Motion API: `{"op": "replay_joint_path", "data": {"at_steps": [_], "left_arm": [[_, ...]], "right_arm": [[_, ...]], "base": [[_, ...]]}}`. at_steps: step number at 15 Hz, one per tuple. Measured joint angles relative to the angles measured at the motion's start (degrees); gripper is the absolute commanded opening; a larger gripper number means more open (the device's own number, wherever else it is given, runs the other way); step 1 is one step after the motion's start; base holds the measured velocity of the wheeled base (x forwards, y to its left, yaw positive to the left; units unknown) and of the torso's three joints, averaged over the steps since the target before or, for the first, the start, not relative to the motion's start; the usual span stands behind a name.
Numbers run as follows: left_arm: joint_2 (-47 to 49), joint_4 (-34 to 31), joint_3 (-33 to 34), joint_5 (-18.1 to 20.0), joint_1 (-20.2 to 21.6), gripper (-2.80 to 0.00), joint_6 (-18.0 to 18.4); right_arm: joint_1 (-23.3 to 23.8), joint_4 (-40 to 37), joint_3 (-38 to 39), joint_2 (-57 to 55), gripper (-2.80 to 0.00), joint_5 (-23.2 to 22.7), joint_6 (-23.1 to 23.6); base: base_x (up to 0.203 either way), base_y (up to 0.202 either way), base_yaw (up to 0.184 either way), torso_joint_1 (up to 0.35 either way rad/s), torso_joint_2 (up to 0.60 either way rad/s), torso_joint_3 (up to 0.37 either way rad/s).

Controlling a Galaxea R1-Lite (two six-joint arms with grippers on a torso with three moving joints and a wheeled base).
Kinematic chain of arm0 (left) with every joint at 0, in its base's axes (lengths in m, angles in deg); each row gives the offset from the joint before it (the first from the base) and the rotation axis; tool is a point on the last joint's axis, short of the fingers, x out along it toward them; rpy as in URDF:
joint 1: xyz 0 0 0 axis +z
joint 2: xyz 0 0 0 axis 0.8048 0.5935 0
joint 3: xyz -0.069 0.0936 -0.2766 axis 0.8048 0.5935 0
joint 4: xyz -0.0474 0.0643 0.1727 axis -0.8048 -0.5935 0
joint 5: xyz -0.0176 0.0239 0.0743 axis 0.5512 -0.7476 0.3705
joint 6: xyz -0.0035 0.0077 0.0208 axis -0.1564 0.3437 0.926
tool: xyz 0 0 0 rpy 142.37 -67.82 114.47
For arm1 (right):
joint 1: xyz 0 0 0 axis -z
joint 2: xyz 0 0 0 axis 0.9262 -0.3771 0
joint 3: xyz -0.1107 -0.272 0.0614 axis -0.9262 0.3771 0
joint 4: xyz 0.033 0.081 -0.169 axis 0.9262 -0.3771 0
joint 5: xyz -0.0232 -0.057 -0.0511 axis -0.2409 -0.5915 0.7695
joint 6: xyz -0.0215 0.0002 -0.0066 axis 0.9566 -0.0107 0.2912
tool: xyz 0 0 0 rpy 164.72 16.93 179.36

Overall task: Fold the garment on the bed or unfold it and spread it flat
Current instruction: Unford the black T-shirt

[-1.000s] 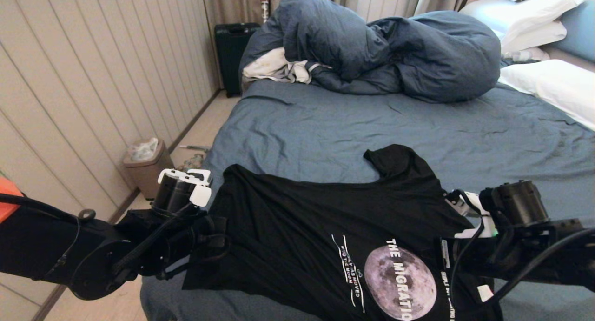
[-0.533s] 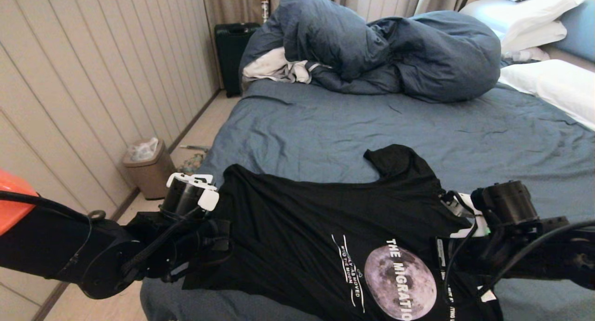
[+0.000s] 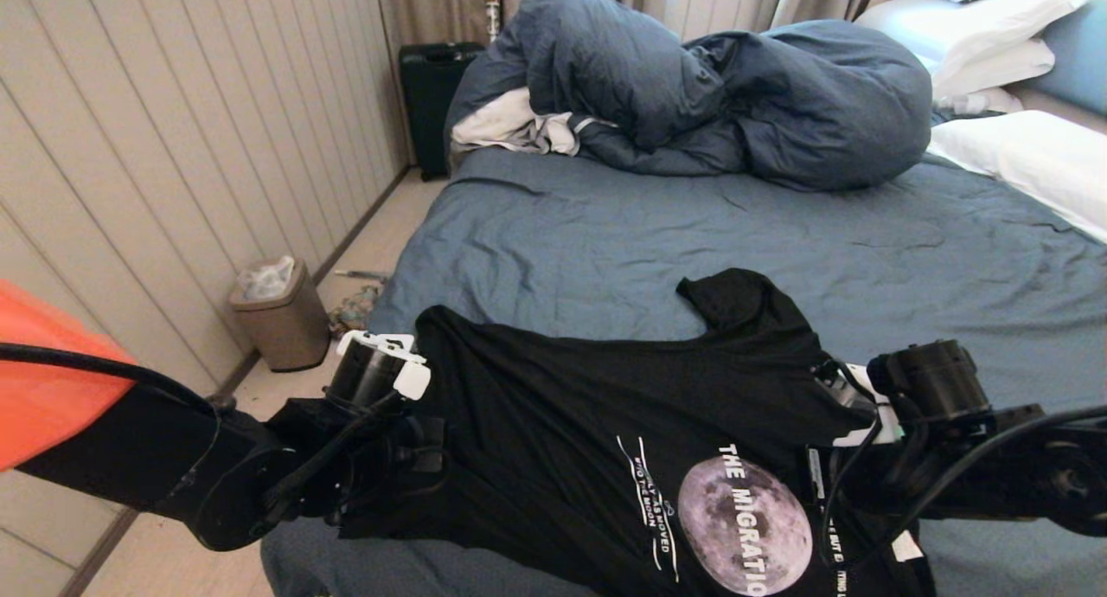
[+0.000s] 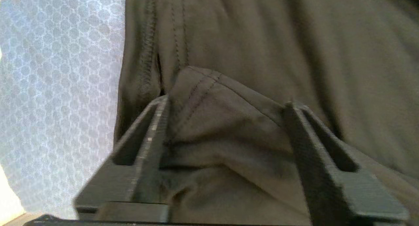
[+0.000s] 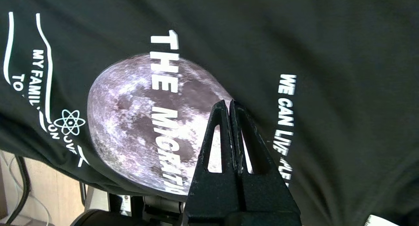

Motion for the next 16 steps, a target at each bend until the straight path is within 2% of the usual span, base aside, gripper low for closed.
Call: {"op": "replay_joint_path", "data": {"at_steps": [3,4,9,13,16], "left_arm": [[0.9,0.0,-0.1,0.0,-0.1,0.0,0.0],[1.1,0.0,0.0,0.0,-0.1,-2.8,0.0],[0.0,0.0,0.5,-0.3,-0.1,-2.8,-0.2],[-4.5,-0.4,2.3,-0.6,-0.3,-2.8,0.1],[-8.6,-0.9,4.9,-3.2,-2.9,-2.8,0.1]], "right_arm": [[-0.1,0.0,0.0,-0.1,-2.8,0.0,0.0],[0.0,0.0,0.0,-0.1,-2.8,0.0,0.0],[-0.1,0.1,0.0,-0.1,-2.8,0.0,0.0],[0.0,0.1,0.1,0.1,-2.8,0.0,0.0],[0.0,0.0,0.0,0.1,-2.8,0.0,0.0]], "base": [[0.0,0.0,0.0,0.0,0.0,0.0],[0.0,0.0,0.0,0.0,0.0,0.0],[0.0,0.0,0.0,0.0,0.0,0.0],[0.0,0.0,0.0,0.0,0.0,0.0],[0.0,0.0,0.0,0.0,0.0,0.0]]}}
